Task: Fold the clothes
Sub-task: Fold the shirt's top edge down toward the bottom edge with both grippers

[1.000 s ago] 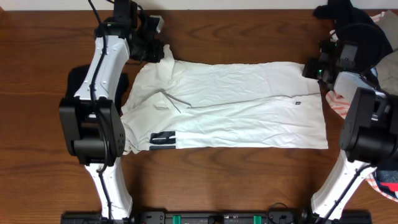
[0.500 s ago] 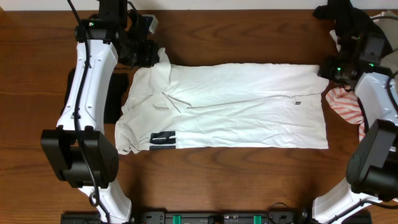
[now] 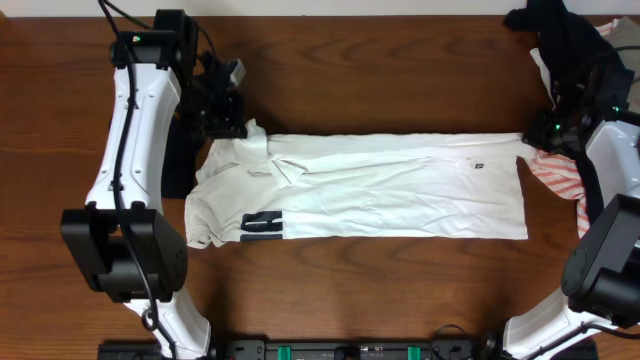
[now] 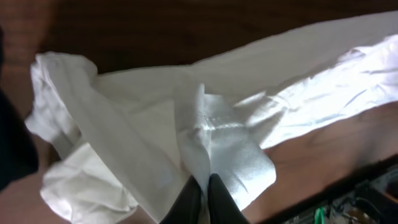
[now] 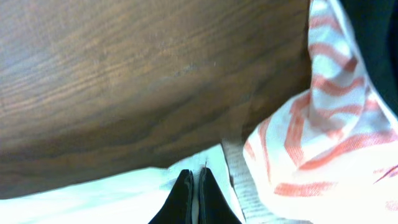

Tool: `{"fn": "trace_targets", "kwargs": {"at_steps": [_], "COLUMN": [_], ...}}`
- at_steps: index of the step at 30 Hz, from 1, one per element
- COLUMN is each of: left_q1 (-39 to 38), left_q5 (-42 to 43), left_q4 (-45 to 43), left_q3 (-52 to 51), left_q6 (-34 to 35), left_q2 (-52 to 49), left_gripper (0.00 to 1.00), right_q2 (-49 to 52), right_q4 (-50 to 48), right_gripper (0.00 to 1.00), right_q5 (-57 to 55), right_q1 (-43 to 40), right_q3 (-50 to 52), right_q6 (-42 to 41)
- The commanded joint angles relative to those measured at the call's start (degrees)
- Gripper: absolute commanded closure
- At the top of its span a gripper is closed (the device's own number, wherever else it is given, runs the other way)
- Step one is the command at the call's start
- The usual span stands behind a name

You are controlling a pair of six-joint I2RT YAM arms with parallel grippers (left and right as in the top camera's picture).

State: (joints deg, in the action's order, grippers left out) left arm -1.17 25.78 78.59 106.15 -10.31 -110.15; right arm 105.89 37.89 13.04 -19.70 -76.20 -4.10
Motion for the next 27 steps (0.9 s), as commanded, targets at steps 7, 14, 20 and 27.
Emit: {"fn": "trace_targets", "kwargs": {"at_steps": [7,14,20,27], "left_q1": [0.24,0.24,0.24,0.24], "left_q5": [0.5,0.33,-1.42,-1.38], "left_q4": [5.6,5.51,4.87,4.96], "left_q3": [-1.29,-6.23,-10.75,-12.79], "left_q6": [0.07,0.07,0.09,1.4], "left_q2": [0.11,0.09,0.09,0.09], "left_gripper": [0.94,0.94,0.94,0.94], "right_q2": [-1.31,-1.31,-1.31,-1.31], "right_q4": [4.79,8.24,10.49,11.89], "right_gripper": [0.99,0.99,0.99,0.97], "right_q5": [-1.46,-6.14,-10.36,-11.15], "right_q1": [-0.5,-0.52,-0.55,-0.55], "right_q3": [0.17,0.17,0.17,0.17], "right_q6": [2.03,2.03,2.08,2.05]}}
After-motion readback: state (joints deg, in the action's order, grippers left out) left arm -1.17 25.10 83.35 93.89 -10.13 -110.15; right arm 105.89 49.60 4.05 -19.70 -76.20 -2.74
